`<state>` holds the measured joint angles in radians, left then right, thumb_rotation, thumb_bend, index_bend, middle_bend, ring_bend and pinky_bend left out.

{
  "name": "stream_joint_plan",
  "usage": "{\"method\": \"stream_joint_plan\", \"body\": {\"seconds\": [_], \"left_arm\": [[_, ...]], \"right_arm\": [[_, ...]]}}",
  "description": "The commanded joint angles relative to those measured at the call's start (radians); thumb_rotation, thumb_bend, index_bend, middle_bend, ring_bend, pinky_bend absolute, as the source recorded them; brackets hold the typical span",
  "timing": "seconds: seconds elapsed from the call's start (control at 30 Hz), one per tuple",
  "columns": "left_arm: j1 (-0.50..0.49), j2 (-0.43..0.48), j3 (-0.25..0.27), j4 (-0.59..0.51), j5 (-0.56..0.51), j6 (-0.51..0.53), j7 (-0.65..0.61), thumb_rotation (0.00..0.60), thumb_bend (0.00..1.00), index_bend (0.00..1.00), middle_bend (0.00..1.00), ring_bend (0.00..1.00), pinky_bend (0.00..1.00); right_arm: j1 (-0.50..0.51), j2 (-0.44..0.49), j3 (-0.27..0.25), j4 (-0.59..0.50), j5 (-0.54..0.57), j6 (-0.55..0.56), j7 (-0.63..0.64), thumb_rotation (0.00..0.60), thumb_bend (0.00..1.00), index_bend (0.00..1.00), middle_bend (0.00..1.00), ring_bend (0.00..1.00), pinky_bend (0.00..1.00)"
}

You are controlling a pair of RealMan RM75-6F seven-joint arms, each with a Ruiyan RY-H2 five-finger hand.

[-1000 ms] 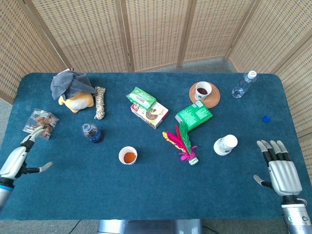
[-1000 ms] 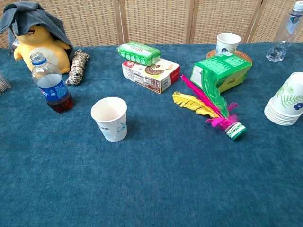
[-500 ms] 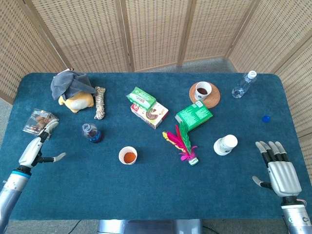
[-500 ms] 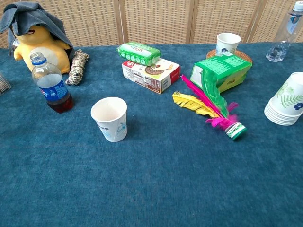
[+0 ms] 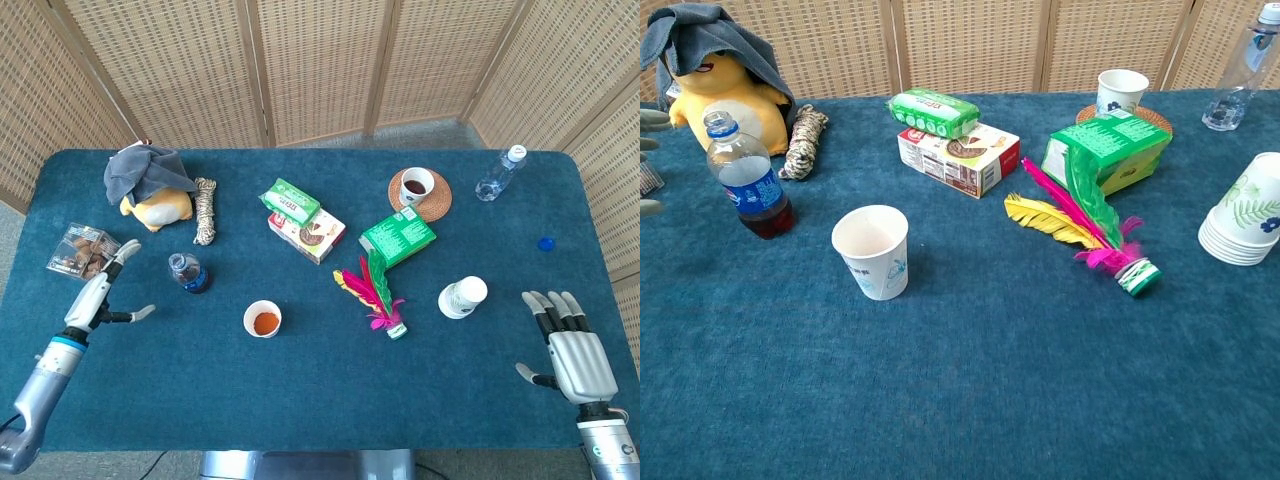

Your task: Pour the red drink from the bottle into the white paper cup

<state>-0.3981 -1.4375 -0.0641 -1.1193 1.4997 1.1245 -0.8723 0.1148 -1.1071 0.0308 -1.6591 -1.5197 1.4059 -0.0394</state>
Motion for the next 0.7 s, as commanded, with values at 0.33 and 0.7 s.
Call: {"method": "stream_joint_plan", "body": {"seconds": [0.33,0.7], "left_arm": [[-0.044,-0.059,-0.018,0.047,-0.018,-0.029,0.011,0.6,0.26,0.0,0.0,0.0,0.0],[-0.086,-0.114,-0.03,0.076,-0.023,-0.05,0.015,0.6,0.26,0.0,0.0,0.0,0.0]], "right_arm": [[0.004,0.009,-0.003,0.0,0.001,-0.012,0.036,0.6,0.0,0.0,0.0,0.0,0.0],[0.007,0.009,-0.001,0.005,0.011,-0.021,0.044,0.6,0.0,0.0,0.0,0.0,0.0]]}}
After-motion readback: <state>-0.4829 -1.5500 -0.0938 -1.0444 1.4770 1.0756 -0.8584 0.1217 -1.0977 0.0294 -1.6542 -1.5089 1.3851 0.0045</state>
